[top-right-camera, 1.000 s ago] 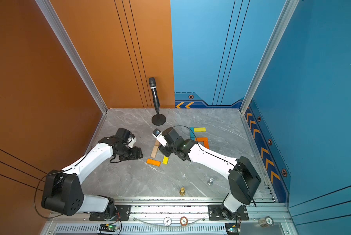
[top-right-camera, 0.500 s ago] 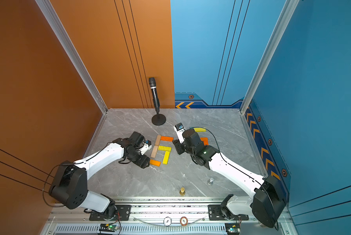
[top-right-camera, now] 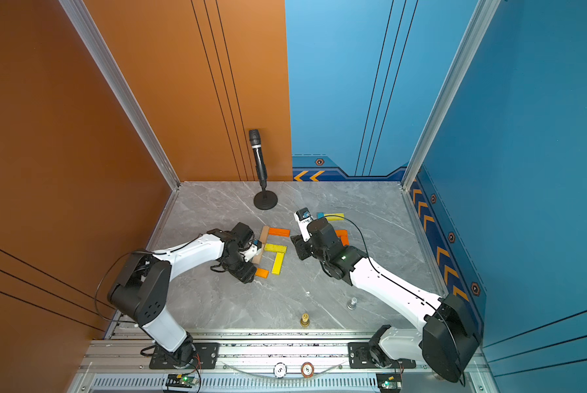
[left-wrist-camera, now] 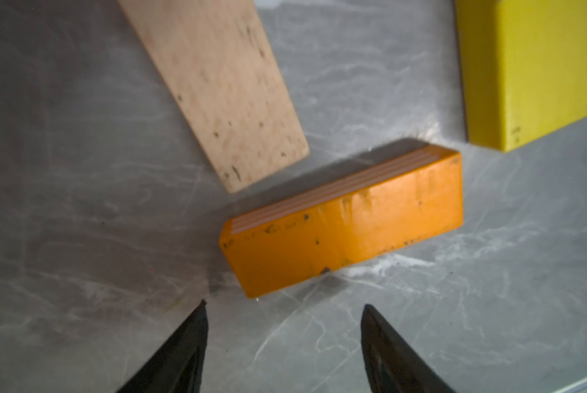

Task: Assemble the number 6 with building blocks
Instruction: Assemble the building block at the center of the board.

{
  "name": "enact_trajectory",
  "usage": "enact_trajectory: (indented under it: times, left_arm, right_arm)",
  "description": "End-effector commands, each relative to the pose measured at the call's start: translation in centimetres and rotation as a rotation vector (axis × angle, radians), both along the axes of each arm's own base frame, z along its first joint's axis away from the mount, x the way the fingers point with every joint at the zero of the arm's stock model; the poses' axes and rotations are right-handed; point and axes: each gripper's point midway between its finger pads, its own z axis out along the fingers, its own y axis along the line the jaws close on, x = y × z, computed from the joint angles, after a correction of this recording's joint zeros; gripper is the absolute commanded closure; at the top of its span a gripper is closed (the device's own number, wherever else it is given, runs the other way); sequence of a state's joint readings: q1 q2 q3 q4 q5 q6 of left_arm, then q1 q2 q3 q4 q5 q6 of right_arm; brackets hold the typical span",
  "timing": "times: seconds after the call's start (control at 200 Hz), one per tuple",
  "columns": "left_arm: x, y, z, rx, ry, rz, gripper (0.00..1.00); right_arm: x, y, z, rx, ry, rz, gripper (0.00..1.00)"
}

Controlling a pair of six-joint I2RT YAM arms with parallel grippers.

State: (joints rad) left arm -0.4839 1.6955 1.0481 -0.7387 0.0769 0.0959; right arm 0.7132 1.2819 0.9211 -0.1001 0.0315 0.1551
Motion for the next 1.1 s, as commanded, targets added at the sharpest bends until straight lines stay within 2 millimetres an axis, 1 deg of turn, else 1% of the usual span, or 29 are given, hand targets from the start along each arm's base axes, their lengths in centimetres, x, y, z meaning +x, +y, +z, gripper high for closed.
enact_trajectory:
  times: [0.0, 0.09, 0.255, 0.27, 0.29, 0.561, 0.831, 1.096]
  left_arm:
    - [1.3, -0.7, 0.2, 0.019, -0.031, 0.006, 0.30]
    - [1.6, -1.0, 0.0, 0.028, -0.035, 0.009, 0.32]
    - [1.2, -1.3, -0.7, 0.043, -0.020, 0.005, 0.34]
    - [1.2, -1.3, -0.6, 0.044, -0.021, 0.004, 0.34]
    - [1.1, -1.3, -0.6, 0.047, -0.023, 0.003, 0.34]
    - [0.7, -1.0, -0.4, 0.067, -0.042, 0.000, 0.35]
    - [0.5, -0.7, -0.2, 0.071, -0.055, -0.008, 0.37]
    - [0.0, -0.4, 0.0, 0.070, -0.060, -0.017, 0.43]
  right_arm:
    - [0.1, -0.5, 0.9, 0.020, -0.028, -0.022, 0.52]
    - [0.0, -0.6, 0.9, 0.019, -0.028, -0.020, 0.52]
    - [-0.2, -0.7, 0.7, 0.012, -0.028, -0.015, 0.52]
    - [0.5, -1.5, 0.8, 0.014, -0.028, -0.040, 0.52]
    - [0.5, -1.6, 0.7, 0.013, -0.028, -0.044, 0.52]
    - [0.7, -1.2, 0.8, 0.029, -0.026, -0.034, 0.52]
    - [0.5, -1.4, 0.4, 0.025, -0.018, -0.037, 0.52]
    - [0.5, -1.2, 0.6, 0.036, -0.021, -0.035, 0.52]
